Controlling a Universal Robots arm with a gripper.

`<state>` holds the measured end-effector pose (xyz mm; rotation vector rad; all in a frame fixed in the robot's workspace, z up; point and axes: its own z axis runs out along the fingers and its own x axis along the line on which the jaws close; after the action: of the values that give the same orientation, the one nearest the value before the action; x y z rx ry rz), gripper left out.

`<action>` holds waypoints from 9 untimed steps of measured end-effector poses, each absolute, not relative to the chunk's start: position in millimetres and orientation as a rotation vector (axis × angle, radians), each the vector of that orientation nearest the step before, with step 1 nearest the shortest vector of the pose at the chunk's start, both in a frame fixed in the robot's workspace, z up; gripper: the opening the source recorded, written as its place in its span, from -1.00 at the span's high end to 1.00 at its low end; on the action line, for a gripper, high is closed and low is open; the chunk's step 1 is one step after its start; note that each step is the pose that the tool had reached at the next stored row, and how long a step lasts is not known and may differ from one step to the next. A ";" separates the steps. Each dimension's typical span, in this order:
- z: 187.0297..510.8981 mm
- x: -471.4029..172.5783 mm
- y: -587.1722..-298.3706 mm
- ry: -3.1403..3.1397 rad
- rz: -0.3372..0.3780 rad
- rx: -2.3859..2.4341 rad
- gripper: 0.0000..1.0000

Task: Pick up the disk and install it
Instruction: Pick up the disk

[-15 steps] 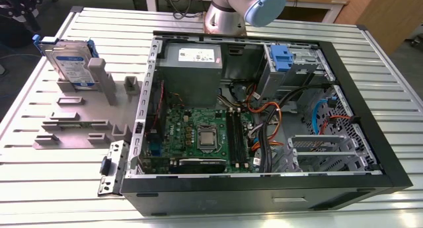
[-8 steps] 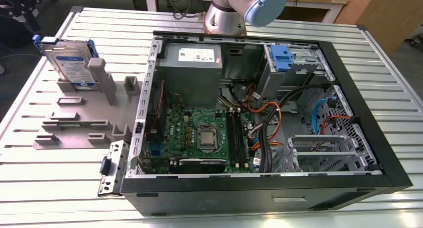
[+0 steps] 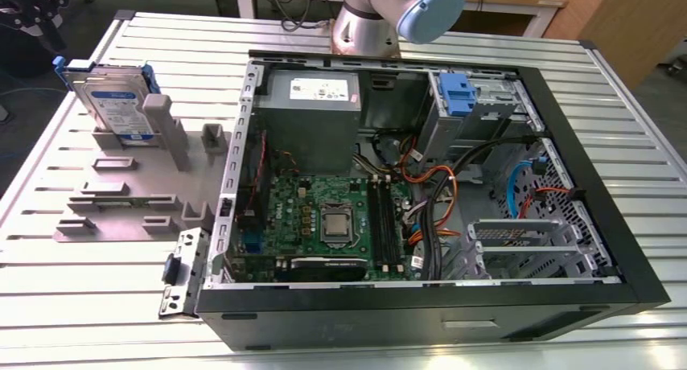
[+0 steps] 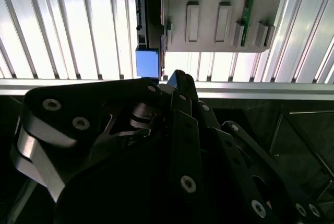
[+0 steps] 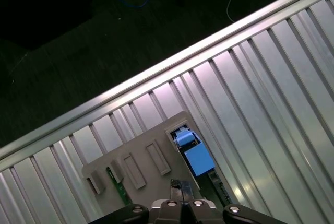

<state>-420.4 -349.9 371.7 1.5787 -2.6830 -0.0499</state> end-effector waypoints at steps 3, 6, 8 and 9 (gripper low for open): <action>371.7 -420.4 -349.9 -2.681 -0.050 1.582 0.79; 371.7 -420.4 -349.9 -2.678 -0.050 1.587 0.79; 371.7 -420.4 -349.9 -2.675 -0.050 1.592 0.79; 371.7 -420.4 -349.9 -2.673 -0.050 1.596 0.79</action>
<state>-420.4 -349.9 371.7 1.5958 -2.6726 -0.0495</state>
